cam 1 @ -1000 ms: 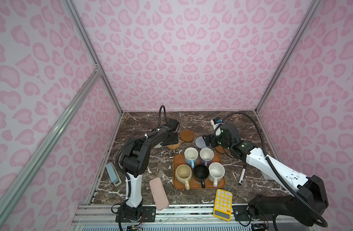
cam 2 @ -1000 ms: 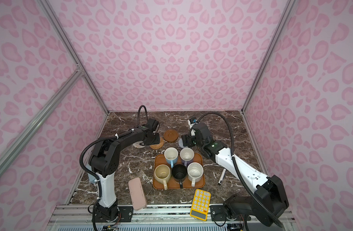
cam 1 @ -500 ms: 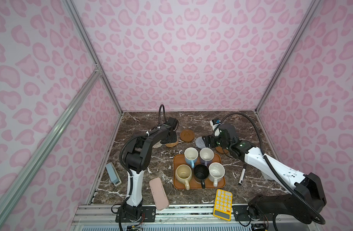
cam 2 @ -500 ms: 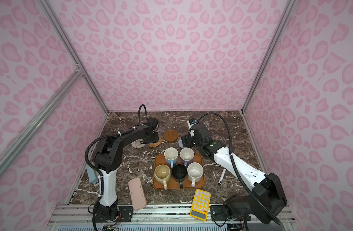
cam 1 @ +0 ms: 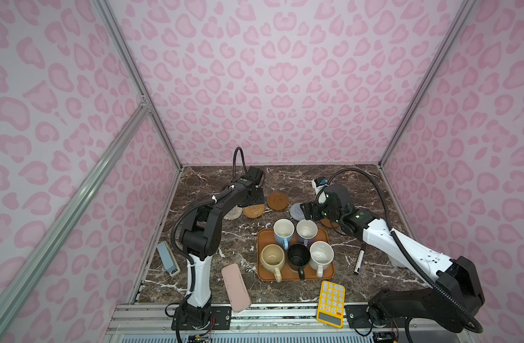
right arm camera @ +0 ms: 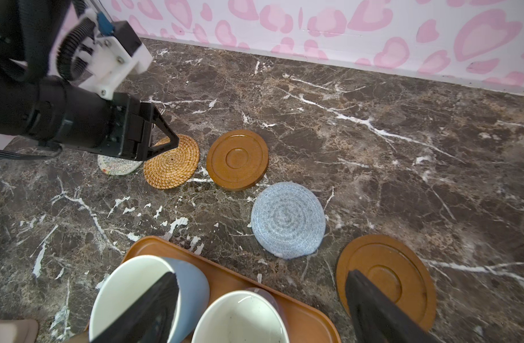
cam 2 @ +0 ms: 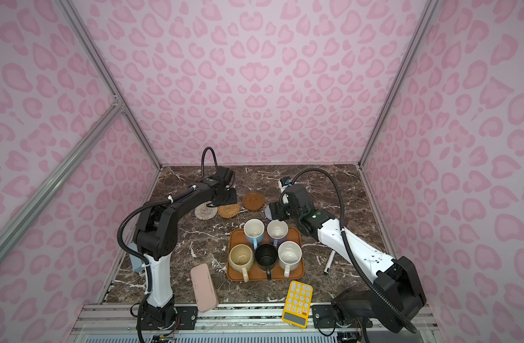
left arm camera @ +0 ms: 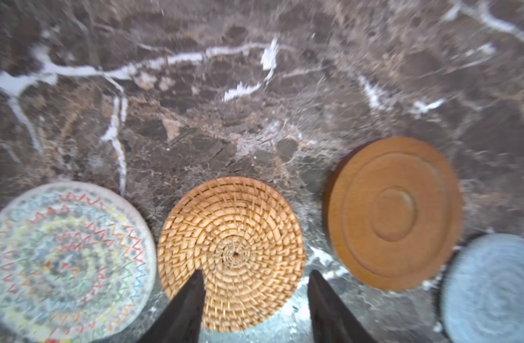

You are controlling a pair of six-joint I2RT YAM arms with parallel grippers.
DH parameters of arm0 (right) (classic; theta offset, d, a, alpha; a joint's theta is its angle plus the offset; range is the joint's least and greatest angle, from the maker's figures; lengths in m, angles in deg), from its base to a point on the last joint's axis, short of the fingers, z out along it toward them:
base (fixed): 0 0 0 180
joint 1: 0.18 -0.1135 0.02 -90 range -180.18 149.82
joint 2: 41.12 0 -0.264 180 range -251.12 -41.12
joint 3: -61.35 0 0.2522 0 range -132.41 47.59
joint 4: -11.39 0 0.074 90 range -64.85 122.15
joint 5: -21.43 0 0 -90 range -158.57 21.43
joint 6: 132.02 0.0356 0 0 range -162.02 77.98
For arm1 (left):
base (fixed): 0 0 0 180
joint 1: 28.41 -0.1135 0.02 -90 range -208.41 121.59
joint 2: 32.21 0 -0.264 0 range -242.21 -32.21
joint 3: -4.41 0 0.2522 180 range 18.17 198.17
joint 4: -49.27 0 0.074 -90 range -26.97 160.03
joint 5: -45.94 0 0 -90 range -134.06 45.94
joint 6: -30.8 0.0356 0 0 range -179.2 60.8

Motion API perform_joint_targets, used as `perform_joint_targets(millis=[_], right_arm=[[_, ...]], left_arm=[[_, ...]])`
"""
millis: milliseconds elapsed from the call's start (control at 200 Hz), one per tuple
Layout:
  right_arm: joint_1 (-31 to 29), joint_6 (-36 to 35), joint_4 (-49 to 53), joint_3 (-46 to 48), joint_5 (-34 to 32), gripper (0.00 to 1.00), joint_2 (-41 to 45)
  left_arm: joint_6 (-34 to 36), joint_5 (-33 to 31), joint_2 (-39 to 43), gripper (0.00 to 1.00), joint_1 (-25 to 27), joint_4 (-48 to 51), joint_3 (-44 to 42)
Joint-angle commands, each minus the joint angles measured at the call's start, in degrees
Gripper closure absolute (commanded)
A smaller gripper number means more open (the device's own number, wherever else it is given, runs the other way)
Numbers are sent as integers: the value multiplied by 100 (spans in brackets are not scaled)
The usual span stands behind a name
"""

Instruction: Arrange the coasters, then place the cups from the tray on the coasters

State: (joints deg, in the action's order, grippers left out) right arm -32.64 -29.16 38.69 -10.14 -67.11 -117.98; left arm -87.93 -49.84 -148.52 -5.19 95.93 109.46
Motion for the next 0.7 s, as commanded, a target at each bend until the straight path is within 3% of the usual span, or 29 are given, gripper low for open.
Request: perform_joint_targets(millis=[0,95,235,375,425,455,535,590,695], right_arm=[[12,-21,67,-43,-151,8,69],[23,-5,62,-63,-280,7,202],[170,36,-174,80,-280,3,525],[722,361,-614,461,492,2,972],[1005,582,-913,705,823,2,1161],[1186,716,-1092,864,976,2,1265],[1563,849,-1228,1108,1196,2,1451],[1707,803,-915,1031,1023,2,1435],[1828,481,-315,764,858,2,1287]], left_arm=[[-132,10,405,29,-49,-196,-154],[-261,-64,859,0,-101,-381,-405],[-197,-201,1743,3,-133,-958,-998],[-541,-226,2200,0,-327,-1050,-1265],[-447,-347,2235,18,-412,-871,-1229],[-266,-205,2251,21,-457,-891,-1254],[-244,68,2296,14,-629,-993,-1324],[-196,216,2304,0,-679,-1070,-1329],[-185,327,2267,3,-667,-1115,-1273]])
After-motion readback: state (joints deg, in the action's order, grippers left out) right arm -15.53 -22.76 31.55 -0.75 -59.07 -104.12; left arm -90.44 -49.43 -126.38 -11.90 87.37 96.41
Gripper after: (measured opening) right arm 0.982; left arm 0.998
